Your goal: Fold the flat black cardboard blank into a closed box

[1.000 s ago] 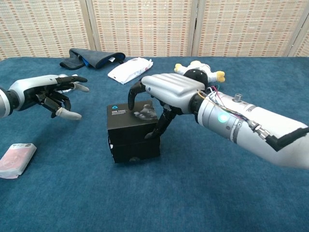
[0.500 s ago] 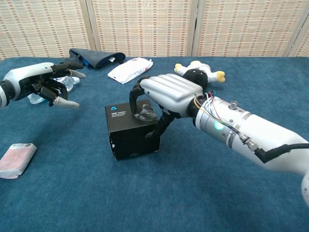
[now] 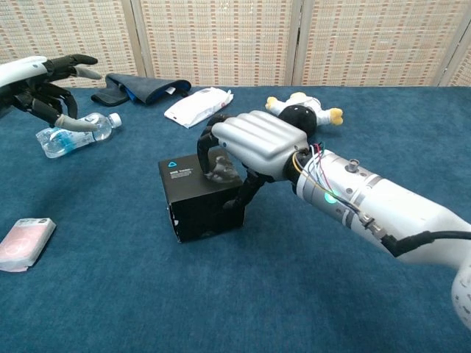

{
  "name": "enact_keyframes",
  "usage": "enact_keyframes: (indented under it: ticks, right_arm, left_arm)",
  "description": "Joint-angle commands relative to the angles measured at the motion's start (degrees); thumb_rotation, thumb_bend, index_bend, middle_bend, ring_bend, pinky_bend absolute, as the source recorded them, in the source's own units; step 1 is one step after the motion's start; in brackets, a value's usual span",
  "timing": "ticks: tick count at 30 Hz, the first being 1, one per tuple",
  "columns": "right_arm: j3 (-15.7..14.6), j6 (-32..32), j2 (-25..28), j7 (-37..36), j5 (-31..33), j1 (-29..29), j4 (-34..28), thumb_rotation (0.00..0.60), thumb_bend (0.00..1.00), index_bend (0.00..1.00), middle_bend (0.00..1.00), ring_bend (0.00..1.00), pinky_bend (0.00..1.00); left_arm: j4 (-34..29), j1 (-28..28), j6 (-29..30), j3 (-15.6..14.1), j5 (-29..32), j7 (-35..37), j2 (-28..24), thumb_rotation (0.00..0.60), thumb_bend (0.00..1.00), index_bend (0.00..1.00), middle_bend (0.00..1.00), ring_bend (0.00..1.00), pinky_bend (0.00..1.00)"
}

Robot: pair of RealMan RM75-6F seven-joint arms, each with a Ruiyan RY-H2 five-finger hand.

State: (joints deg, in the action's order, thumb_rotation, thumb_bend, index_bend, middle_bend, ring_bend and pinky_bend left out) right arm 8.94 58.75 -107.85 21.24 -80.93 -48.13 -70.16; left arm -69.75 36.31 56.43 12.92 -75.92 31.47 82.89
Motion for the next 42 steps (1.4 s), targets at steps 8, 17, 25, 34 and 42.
enact_keyframes:
  ticks: [8,17,25,34,42]
  right_arm:
    - [-0.9,0.8,-0.9,1.5,-1.8,0.0,1.5,0.600,0.17,0.46,0.26,0.14,0.24]
    - [-0.4,2.4,-1.2,1.1,-2.7,0.4,2.0,0.600,0.16,0.46,0.26,0.14,0.24]
    - [1.6,3.8,3.9,-1.0,-1.5,2.0,-6.2,0.600,0.10,0.13,0.16,0.13,0.24]
    - [1.8,8.1,16.8,-3.4,0.8,8.2,-19.9,0.600,0.10,0.12,0.16,0.13,0.24]
    - [1.2,12.8,26.6,-6.6,4.7,15.2,-26.1,0.600,0.21,0.12,0.20,0.13,0.24]
  left_arm:
    - [-0.8,-0.7,0.5,0.1,0.6,0.1,-1.0,0.600,0.10,0.00,0.11,0.54,0.68]
    - [-0.4,-0.5,0.4,0.2,0.5,0.5,-0.8,0.600,0.10,0.00,0.11,0.54,0.68]
    - [-0.1,-1.0,1.1,0.4,1.0,-0.5,-1.4,0.600,0.11,0.00,0.11,0.59,0.67]
    - [-1.0,-3.3,6.7,2.0,4.9,-11.3,-1.8,0.600,0.11,0.00,0.11,0.43,0.67]
    - [-1.6,-5.7,10.3,2.1,7.9,-21.5,-3.3,0.600,0.11,0.03,0.11,0.35,0.57]
